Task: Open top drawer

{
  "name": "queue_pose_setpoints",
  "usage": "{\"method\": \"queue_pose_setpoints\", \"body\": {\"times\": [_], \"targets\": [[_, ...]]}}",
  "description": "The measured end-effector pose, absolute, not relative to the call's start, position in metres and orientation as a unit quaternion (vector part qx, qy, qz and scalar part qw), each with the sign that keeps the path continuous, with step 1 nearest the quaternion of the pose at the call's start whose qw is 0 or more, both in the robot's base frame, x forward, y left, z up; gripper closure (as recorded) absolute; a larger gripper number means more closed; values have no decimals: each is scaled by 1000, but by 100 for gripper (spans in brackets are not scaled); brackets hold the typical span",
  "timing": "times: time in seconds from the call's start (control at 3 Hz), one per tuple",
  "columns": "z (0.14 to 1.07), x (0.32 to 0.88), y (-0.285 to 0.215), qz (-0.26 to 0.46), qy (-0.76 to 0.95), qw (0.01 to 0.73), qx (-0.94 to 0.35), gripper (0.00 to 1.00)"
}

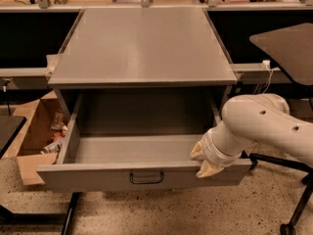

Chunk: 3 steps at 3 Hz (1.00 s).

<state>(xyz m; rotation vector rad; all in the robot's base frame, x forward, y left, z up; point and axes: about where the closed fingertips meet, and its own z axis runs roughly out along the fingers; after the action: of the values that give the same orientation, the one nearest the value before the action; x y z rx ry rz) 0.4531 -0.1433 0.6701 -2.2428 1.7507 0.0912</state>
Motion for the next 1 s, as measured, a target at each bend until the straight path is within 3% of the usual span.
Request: {"method": "queue_pose_setpoints", "body": {"times": [0.33,1.0], "targets": [[670,452,-143,33,608,147,-779,83],[670,452,-143,33,608,147,-779,35]]}}
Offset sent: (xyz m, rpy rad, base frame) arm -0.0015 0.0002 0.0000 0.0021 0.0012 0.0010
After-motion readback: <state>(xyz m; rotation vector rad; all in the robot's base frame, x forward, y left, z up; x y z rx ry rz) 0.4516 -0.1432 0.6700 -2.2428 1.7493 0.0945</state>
